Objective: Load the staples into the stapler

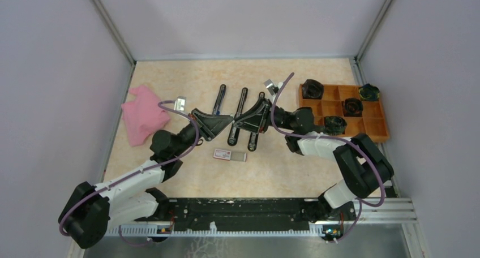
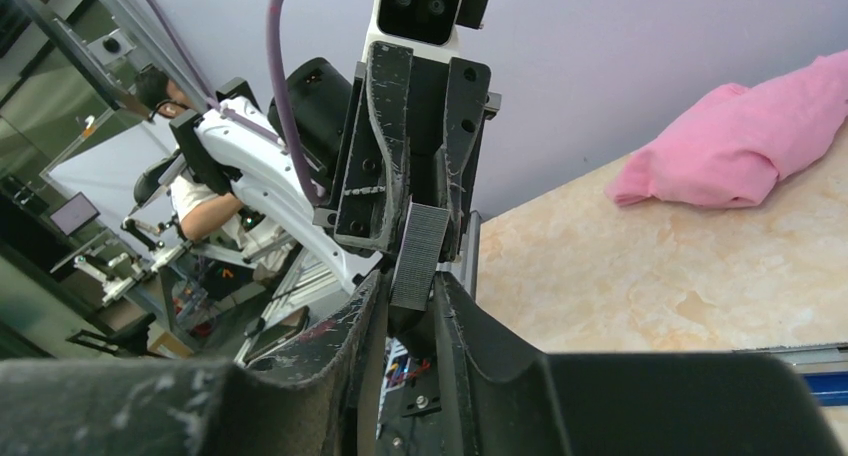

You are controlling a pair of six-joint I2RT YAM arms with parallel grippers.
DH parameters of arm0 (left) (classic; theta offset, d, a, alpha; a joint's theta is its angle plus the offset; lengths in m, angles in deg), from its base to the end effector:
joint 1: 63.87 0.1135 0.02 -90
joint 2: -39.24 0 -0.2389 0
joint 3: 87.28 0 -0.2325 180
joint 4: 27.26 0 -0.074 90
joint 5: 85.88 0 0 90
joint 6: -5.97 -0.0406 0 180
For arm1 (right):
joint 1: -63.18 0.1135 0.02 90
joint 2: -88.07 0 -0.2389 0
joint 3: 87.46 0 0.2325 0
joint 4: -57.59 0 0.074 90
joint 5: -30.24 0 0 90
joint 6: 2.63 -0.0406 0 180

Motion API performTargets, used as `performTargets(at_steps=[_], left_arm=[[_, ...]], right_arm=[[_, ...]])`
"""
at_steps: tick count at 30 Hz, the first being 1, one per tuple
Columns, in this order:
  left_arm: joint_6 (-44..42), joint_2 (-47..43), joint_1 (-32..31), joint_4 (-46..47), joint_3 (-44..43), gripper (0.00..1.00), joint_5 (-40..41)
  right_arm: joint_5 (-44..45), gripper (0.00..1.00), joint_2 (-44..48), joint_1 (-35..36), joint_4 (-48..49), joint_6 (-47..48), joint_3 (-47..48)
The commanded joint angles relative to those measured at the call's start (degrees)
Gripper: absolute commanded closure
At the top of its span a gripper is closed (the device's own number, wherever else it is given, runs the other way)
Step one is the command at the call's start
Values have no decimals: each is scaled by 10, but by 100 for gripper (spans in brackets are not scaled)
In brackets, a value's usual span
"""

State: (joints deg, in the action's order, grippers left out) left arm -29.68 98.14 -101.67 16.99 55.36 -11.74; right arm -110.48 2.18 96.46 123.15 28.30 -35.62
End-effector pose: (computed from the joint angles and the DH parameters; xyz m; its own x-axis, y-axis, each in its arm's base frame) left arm 0.1648 -0.1419 0.2763 -0.4632 -0.6300 -0.6234 0.7076 0.1607 -0.6881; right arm 0.2173 0.1802 0.2737 -0.5467 0.2908 -0.7852 -0.8369 -0.1601 0.5234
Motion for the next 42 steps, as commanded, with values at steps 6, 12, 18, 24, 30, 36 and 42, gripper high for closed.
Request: performTargets(at_steps=[6,12,18,24,30,36,42], left_arm=[[-1,4,-3,29,8,76,0],[-20,-10,-3,-20,9,61,11],[-51,-62,-3,-128,19,29,68],[-100,-145,-3,-307,0,14,129],[-156,-228,-3,-527,-68,6,206],[-201,-261,-3,-742,-182,2,304],[-262,-239,-3,-919,-315,1,398]], right_arm=[[6,89,5,6,29,6,19],[5,97,31,6,-37,40,15],[49,97,115,6,-329,181,23],[158,97,171,6,-665,312,93],[285,97,180,7,-872,336,150],[388,100,148,18,-1013,310,203],[465,100,91,31,-1121,270,260]])
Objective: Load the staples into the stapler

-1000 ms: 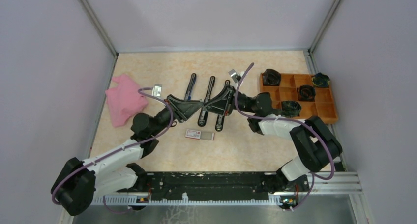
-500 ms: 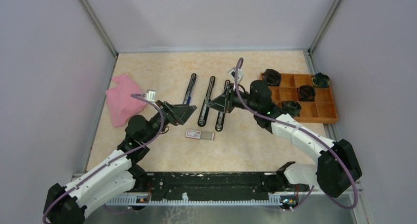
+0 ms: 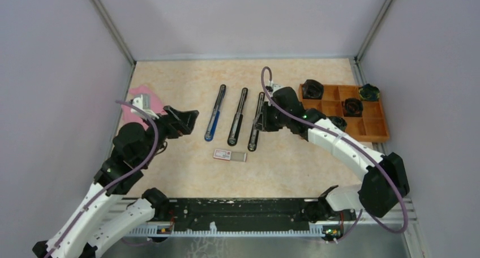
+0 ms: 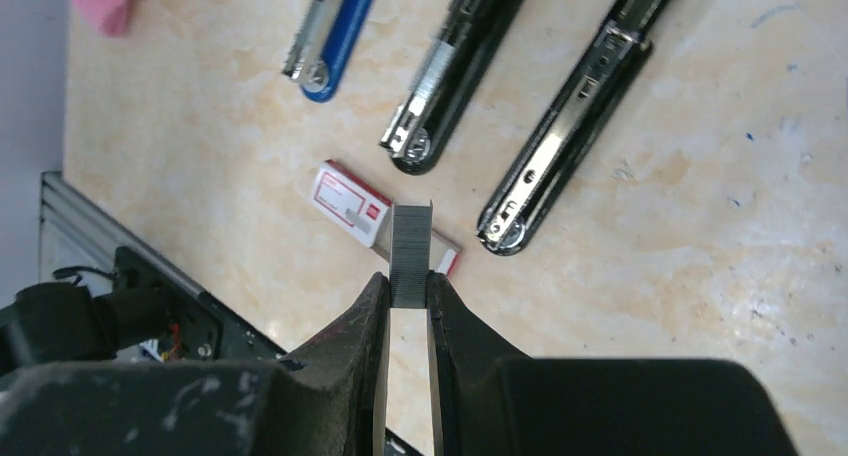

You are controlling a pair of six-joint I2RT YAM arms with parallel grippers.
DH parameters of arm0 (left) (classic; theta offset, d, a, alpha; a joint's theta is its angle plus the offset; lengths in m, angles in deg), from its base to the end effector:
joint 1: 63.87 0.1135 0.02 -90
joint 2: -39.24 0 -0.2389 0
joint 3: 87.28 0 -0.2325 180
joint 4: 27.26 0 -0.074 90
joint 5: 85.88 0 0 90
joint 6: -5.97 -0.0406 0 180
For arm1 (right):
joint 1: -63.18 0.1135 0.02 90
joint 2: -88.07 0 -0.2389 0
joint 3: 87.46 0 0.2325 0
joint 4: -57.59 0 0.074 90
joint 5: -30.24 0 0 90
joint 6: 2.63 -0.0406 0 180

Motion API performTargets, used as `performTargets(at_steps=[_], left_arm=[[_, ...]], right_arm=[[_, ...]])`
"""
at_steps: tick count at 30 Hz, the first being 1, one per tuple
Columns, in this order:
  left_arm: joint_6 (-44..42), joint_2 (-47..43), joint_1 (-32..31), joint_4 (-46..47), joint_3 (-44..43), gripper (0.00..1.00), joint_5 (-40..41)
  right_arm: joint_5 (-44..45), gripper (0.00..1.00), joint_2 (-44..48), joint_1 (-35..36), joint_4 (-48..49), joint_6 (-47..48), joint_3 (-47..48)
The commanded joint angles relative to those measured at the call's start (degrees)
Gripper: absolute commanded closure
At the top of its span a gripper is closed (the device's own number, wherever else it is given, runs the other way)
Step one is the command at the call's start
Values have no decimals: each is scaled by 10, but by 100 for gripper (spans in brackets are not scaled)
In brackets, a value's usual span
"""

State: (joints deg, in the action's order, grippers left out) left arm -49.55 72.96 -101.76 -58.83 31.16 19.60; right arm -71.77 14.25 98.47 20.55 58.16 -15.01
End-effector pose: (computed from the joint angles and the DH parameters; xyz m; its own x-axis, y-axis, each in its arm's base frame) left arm 0.1170 -0.0773 0.3473 -0.2584 -0.4902 -0.8324 0.2856 0.7844 -0.5506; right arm 0.2196 0.1657 0.2667 -0.7833 0.0304 -0.6209 -0.3619 0.7898 0.4952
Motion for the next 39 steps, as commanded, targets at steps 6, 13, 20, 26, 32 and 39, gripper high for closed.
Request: performTargets(at_steps=[6,13,20,26,32,39], left_arm=[[-153,30,-2,-189,-119,1,165],[-181,17,7,-145,-64,0,227],[-203,6,23,-129,-24,0,255],[-201,-1,41,-125,-18,0,239],[-201,-11,50,-120,-13,0,230],[-201,-8,61,-116,-11,0,211]], right_arm=[[117,100,-94,14,-155,-78,92],[152,100,-181,26,-222,-126,166],[163,100,-273,36,-278,-165,246],[183,100,-328,40,-320,-194,292],[190,100,-352,42,-330,-203,314],[192,100,-363,45,-330,-207,330]])
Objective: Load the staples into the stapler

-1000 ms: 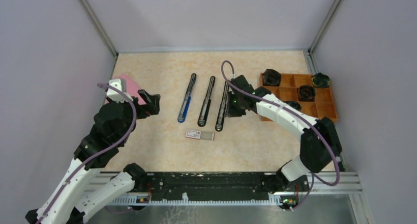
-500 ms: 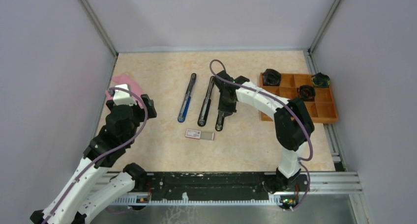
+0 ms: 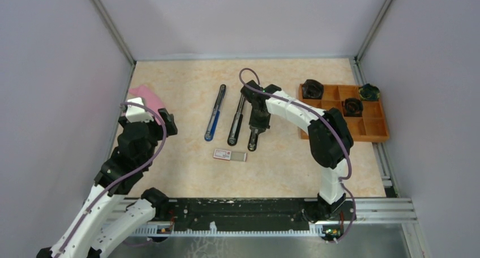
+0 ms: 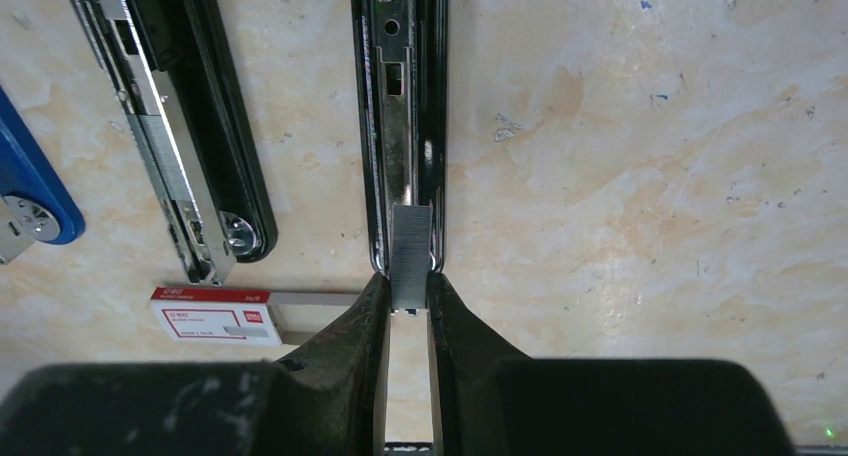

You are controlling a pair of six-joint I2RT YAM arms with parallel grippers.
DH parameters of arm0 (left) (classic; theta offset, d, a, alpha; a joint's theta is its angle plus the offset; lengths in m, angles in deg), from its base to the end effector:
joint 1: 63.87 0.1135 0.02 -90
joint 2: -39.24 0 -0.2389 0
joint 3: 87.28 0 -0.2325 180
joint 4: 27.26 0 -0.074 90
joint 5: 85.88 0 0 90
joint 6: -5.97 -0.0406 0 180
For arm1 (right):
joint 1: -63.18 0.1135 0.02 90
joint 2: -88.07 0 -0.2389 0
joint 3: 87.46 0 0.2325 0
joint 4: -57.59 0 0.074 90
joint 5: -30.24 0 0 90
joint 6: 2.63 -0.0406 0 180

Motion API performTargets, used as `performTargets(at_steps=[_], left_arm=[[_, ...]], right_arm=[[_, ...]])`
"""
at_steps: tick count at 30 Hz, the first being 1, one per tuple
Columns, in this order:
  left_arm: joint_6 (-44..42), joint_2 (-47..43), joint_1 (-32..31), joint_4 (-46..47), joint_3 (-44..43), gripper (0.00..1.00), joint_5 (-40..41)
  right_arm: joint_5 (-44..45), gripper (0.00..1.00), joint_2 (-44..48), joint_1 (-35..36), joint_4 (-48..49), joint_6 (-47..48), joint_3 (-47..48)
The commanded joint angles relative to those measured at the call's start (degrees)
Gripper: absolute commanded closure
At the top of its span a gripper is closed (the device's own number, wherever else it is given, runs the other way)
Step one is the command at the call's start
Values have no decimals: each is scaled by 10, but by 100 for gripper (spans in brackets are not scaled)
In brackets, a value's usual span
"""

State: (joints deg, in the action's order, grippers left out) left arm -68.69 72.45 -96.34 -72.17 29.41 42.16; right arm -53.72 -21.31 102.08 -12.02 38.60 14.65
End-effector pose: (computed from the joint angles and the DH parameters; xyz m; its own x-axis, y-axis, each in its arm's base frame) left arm 0.1178 -0.0453 0.3339 -0.1869 -0.1281 -0.9740 -0.1340 0.9855 -0.1039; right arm 0.2796 0.2201 0.1981 -0.9552 0.1902 -0.2267 0.1707 0.9799 0.1032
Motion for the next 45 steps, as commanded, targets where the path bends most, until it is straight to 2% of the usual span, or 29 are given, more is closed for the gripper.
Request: performTargets(at_steps=[1,23,45], left_arm=[[-10,-2,8,17,6,0,-17],[-11,-1,26,22,10,0,-38],[-12,3,37,27,11,0,-52]], right_arm=[[10,100,-9,8,-4,-11,34],[-10,100,-34,10,2,-5,50],[14,100,-7,14,5,0,50]])
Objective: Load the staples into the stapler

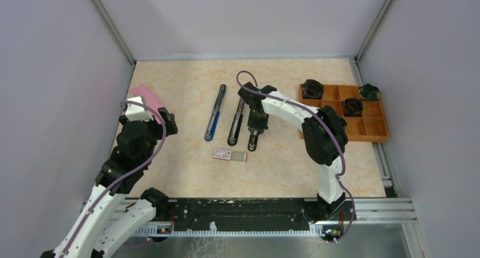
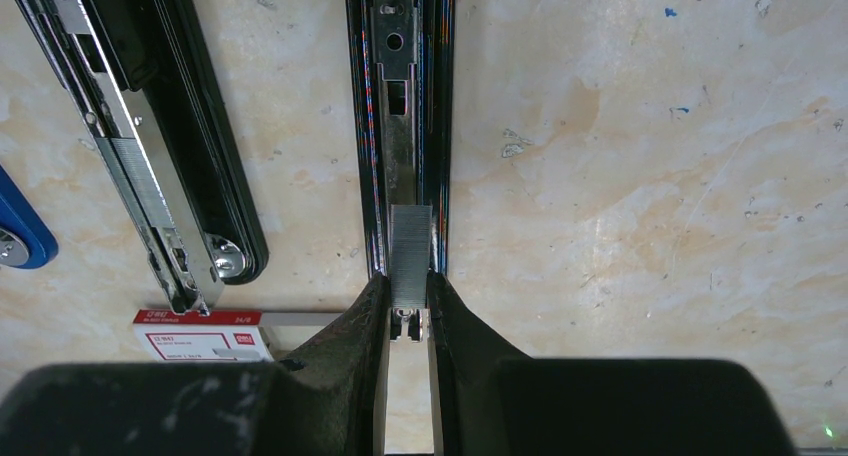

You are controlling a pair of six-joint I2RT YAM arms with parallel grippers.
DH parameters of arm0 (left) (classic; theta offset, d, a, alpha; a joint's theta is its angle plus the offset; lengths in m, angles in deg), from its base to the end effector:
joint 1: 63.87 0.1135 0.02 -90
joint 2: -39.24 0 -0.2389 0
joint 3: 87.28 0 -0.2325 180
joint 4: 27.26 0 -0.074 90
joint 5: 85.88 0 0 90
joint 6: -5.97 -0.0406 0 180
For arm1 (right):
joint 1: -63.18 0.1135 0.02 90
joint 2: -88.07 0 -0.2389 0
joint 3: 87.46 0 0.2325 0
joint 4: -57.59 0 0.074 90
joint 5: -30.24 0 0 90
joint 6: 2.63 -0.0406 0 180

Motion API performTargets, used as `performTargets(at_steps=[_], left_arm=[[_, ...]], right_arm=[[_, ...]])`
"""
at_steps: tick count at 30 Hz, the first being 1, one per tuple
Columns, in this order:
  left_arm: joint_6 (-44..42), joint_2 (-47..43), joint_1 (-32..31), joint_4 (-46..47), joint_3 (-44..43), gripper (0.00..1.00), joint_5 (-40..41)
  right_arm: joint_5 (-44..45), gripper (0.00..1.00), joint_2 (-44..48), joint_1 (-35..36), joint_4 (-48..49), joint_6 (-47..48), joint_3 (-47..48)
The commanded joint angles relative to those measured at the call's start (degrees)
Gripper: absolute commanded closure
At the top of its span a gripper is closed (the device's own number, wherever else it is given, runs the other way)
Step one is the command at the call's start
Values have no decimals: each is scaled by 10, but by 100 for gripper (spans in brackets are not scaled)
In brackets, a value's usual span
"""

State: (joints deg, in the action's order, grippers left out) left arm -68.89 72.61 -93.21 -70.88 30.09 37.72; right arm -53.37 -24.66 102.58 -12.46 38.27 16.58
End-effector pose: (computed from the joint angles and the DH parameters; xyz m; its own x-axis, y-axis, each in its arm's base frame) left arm 0.1224 -0.0430 0.3318 -0.1932 -0.1409 -0.9710 -0.1136 0.9862 -0.1205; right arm 0.2845 0.2278 0.1866 -0.9603 0.1833 -0.2103 0.1708 0.9824 0.0761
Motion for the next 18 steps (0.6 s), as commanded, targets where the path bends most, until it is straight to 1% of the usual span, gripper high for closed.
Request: performTargets(at_steps=[1,7,18], left_arm=[[-10,1,6,13,4,0,-9],[-10,2,10,15,5,0,-15],[-10,4,15,16,6,0,-22]], right_arm=[[11,100,28,9,11,4,30],[3,100,39,9,30,9,21],[15,100,22,10,13,9,21]])
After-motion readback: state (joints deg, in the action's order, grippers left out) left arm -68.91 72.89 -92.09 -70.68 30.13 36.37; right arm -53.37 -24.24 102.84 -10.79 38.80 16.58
